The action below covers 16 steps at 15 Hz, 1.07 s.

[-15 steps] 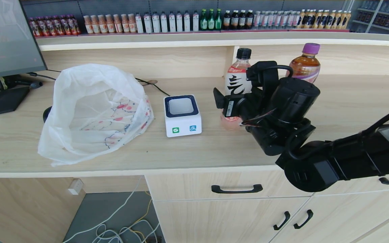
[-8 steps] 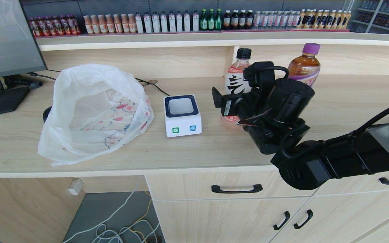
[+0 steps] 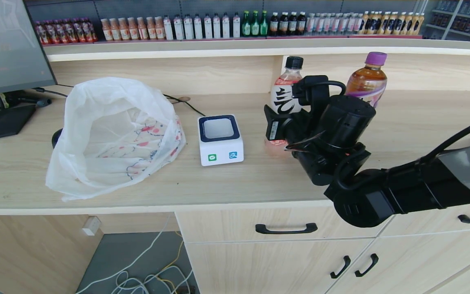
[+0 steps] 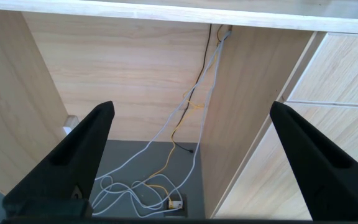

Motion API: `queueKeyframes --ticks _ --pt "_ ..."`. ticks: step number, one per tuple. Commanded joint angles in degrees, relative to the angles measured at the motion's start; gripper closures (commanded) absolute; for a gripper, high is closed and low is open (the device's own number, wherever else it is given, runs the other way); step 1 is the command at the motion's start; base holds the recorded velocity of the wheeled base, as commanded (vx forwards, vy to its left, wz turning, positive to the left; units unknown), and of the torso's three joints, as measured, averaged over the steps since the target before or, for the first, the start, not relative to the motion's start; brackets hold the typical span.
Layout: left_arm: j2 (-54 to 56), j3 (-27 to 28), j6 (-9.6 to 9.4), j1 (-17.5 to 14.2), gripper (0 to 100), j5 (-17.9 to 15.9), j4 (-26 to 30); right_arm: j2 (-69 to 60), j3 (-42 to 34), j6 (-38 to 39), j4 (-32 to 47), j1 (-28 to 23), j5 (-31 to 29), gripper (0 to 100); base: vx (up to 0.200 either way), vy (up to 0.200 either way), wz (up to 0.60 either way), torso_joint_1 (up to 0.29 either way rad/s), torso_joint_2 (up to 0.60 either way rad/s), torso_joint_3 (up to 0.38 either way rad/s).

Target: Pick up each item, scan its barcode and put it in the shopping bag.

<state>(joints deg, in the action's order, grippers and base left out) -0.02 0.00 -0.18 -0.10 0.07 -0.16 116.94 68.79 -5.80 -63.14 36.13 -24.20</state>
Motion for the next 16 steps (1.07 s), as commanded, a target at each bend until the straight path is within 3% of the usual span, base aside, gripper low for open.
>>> queueKeyframes --ticks 1,16 --pt "0.0 0.0 0.01 0.0 0 0.0 0.0 -0.1 0.1 0.0 -0.2 0.0 0.1 100 0.0 0.0 0.0 0.0 0.0 0.0" --pt "0.0 0.0 0.01 0.0 0 0.0 0.0 -4.0 -0.5 -1.4 -0.2 0.5 0.2 100 0.0 0.0 0.0 0.0 0.0 0.0"
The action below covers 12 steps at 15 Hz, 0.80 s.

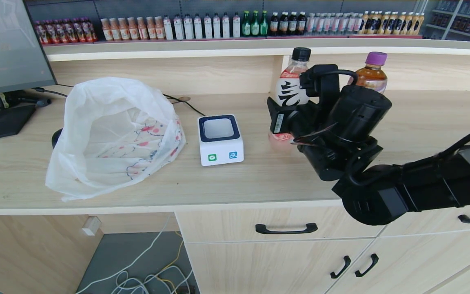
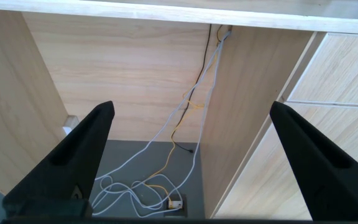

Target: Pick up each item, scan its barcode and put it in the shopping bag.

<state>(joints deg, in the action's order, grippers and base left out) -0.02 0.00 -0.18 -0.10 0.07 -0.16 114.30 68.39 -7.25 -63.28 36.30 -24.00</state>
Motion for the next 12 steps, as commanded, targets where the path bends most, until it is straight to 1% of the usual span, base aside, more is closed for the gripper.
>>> queueKeyframes --ticks 1,3,4,5,6,9,12 --pt "0.0 0.0 0.01 0.0 0 0.0 0.0 -2.2 -0.6 -0.8 -0.7 1.4 -0.2 100 0.0 0.0 0.0 0.0 0.0 0.0" --pt "0.0 0.0 0.01 0.0 0 0.0 0.0 -3.4 -1.9 -2.9 -1.8 2.2 -0.2 100 0.0 0.0 0.0 0.0 0.0 0.0" --pt "0.0 0.0 0.01 0.0 0 0.0 0.0 -5.2 -4.5 -4.9 -3.3 3.2 -0.2 100 0.0 0.0 0.0 0.0 0.0 0.0" --pt "0.0 0.0 0.01 0.0 0 0.0 0.0 -5.8 -5.3 -5.2 -3.7 3.5 -0.2 100 0.0 0.0 0.0 0.0 0.0 0.0" --pt "0.0 0.0 0.01 0.0 0 0.0 0.0 -8.0 -7.9 -6.3 -4.7 4.3 -0.2 100 0.0 0.0 0.0 0.0 0.0 0.0" --pt "0.0 0.0 0.01 0.0 0 0.0 0.0 -13.8 -14.6 -8.3 -5.4 4.2 -0.1 100 0.0 0.0 0.0 0.0 0.0 0.0" --pt "0.0 0.0 0.01 0.0 0 0.0 0.0 -19.0 -20.3 -8.5 -6.1 6.4 0.4 100 0.0 0.0 0.0 0.0 0.0 0.0"
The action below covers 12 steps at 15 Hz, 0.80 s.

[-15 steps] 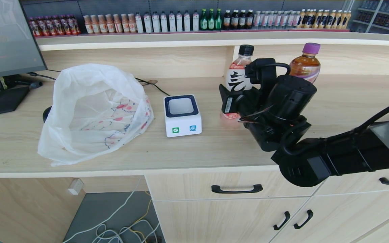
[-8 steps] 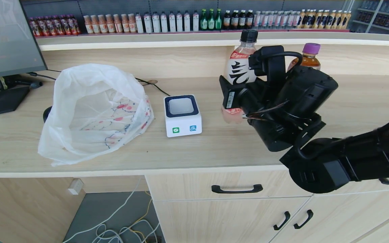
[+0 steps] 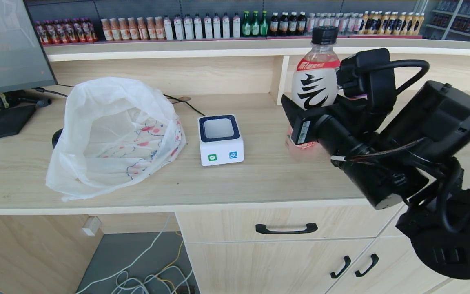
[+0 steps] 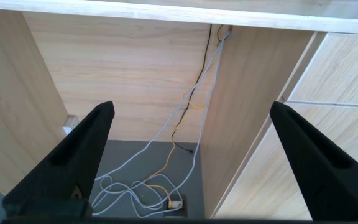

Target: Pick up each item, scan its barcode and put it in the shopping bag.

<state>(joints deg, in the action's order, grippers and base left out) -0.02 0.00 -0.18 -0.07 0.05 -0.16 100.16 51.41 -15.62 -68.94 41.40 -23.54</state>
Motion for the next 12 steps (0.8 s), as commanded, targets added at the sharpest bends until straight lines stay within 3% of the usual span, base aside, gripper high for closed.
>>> queueKeyframes --ticks 1,6,12 --pt "0.0 0.0 0.01 0.0 0 0.0 0.0 -6.9 -6.4 -0.1 -0.5 1.8 -0.1 100 0.0 0.0 0.0 0.0 0.0 0.0" --pt "0.0 0.0 0.01 0.0 0 0.0 0.0 -16.3 -18.3 0.3 -0.5 2.0 0.0 100 0.0 0.0 0.0 0.0 0.0 0.0" --pt "0.0 0.0 0.01 0.0 0 0.0 0.0 -23.4 -25.0 8.6 -0.5 1.9 5.6 100 0.0 0.0 0.0 0.0 0.0 0.0"
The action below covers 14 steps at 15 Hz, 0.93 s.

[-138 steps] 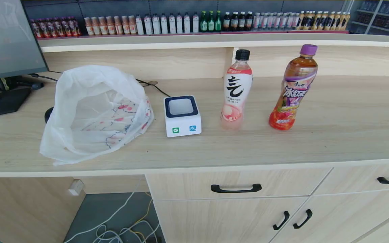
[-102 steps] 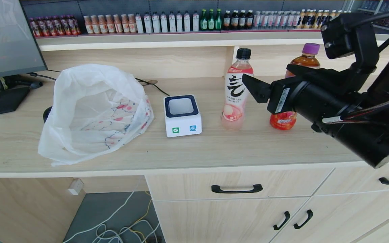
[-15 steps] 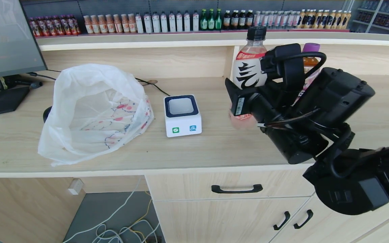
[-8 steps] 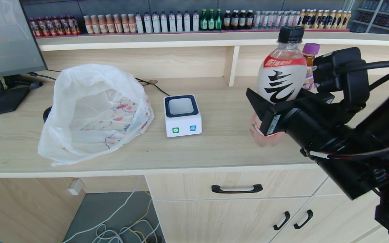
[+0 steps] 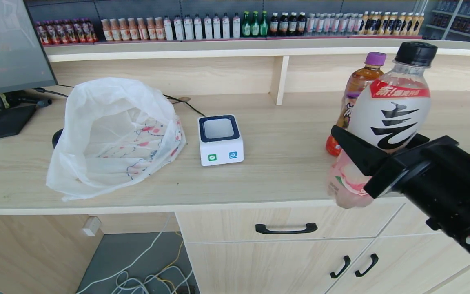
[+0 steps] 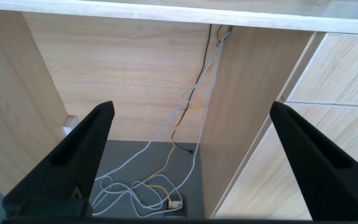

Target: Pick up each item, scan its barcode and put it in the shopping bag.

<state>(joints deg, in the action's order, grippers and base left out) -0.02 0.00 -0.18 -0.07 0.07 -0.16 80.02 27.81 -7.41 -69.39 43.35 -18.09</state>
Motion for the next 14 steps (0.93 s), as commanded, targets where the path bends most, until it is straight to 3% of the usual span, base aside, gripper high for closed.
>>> queueKeyframes --ticks 1,5,8,13,14 --pt "0.0 0.0 0.01 0.0 0 0.0 0.0 -5.0 -2.8 0.4 0.0 0.1 0.6 100 0.0 0.0 0.0 0.0 0.0 0.0" --pt "0.0 0.0 0.01 0.0 0 0.0 0.0 -7.2 -7.3 0.4 0.0 0.2 4.8 100 0.0 0.0 0.0 0.0 0.0 0.0" --pt "0.0 0.0 0.01 0.0 0 0.0 0.0 -6.7 -6.1 -1.8 0.4 0.9 7.7 100 0.0 0.0 0.0 0.0 0.0 0.0" --pt "0.0 0.0 0.01 0.0 0 0.0 0.0 -2.6 -4.4 -13.4 0.4 11.8 7.6 100 0.0 0.0 0.0 0.0 0.0 0.0" --pt "0.0 0.0 0.01 0.0 0 0.0 0.0 0.1 -3.3 -21.2 0.3 14.9 7.0 100 0.0 0.0 0.0 0.0 0.0 0.0"
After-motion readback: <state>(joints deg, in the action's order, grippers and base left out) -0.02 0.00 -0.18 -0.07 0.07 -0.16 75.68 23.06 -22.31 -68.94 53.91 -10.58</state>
